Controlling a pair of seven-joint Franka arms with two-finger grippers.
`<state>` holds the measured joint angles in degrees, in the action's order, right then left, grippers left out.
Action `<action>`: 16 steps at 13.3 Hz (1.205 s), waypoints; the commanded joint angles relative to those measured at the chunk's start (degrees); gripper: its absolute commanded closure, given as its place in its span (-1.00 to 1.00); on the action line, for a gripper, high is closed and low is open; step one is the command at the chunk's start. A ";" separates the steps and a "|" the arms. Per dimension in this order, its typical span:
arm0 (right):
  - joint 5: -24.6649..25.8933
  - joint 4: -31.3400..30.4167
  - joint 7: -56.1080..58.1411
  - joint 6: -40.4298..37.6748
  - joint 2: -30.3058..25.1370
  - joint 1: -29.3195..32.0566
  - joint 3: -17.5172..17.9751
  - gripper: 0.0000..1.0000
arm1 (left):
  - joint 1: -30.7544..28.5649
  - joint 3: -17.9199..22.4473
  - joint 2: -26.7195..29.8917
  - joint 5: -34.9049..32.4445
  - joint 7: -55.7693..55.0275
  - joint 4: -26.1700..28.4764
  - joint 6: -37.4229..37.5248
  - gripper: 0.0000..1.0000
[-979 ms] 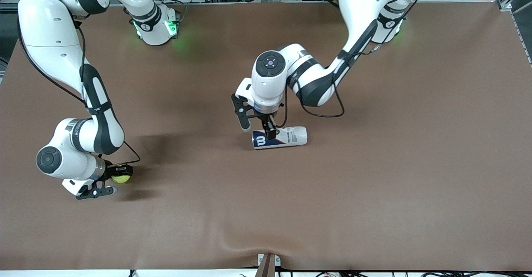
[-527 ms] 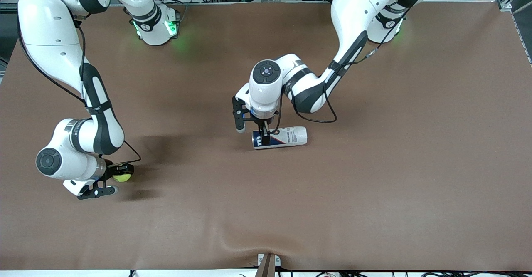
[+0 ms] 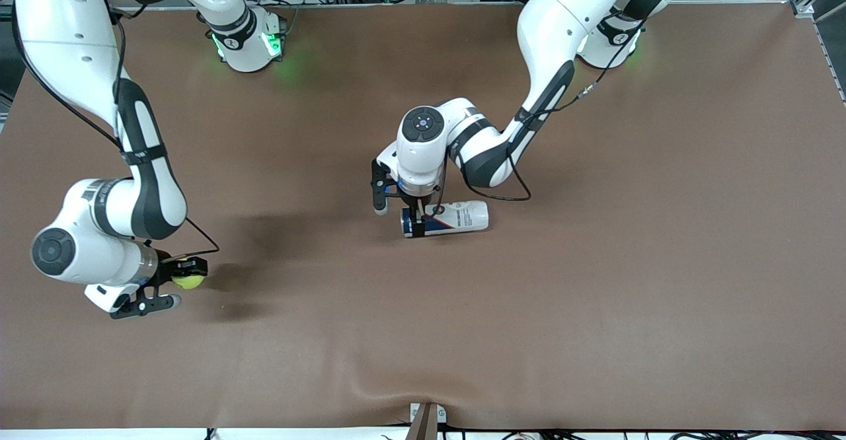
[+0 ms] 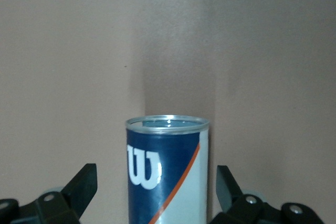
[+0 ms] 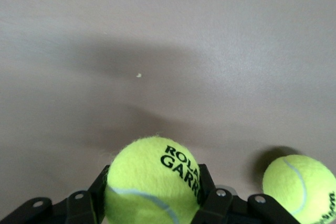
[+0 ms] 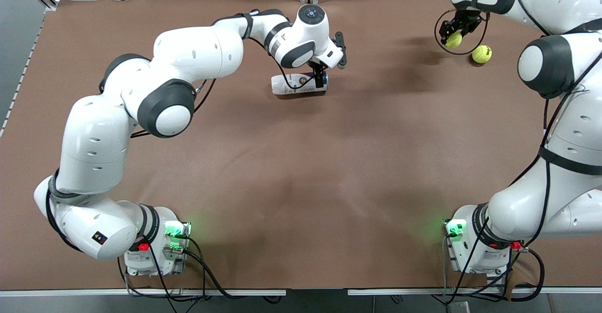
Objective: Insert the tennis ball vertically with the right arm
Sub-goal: 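Lift the ball with the right gripper while the left gripper raises the can upright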
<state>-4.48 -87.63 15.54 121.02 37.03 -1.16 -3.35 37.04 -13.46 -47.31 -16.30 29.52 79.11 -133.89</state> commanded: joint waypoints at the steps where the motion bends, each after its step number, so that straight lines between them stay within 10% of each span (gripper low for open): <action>1: -1.40 -1.22 0.19 -2.09 -3.80 0.37 1.41 0.51 | 0.93 0.90 -1.73 -1.11 0.45 -2.03 -0.32 -1.00; 16: -7.29 -1.22 -4.10 -6.84 -11.18 -2.44 2.65 0.50 | 1.55 1.86 -6.57 -1.02 0.80 -4.75 -0.32 -1.00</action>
<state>-10.60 -87.60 13.65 115.22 28.40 -2.65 -0.79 37.83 -12.23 -52.18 -16.30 29.63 76.69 -133.91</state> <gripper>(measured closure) 0.330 0.000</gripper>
